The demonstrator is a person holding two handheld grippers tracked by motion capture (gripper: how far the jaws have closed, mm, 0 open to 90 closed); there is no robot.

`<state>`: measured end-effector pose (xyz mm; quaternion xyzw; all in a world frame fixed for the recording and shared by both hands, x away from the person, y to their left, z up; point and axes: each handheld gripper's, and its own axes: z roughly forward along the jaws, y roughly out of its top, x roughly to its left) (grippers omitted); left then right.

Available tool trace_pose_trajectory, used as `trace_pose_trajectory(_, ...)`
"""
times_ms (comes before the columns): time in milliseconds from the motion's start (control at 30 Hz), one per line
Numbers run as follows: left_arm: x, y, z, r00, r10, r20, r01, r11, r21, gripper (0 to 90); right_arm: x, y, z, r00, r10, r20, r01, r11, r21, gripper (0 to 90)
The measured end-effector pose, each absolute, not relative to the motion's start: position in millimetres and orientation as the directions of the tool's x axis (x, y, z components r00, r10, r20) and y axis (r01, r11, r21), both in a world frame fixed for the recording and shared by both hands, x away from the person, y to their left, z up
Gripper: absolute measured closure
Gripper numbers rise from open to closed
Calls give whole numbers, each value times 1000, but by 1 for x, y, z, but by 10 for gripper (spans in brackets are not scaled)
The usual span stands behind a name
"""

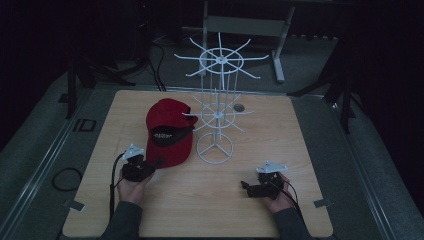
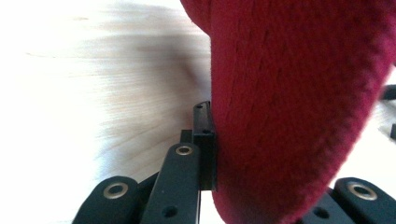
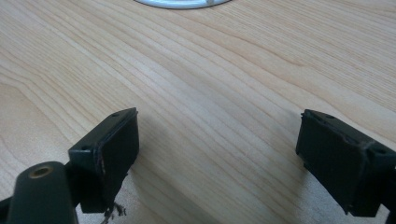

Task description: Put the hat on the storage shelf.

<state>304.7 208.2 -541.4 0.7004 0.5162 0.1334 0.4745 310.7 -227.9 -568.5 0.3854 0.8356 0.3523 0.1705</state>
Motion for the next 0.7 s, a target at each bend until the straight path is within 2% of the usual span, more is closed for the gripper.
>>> trace_pose_trajectory(700, 296, 225, -513, 391, 883, -261, 513, 27, 858, 851, 311, -228, -569, -646, 763, -15, 522, 456, 721, 131)
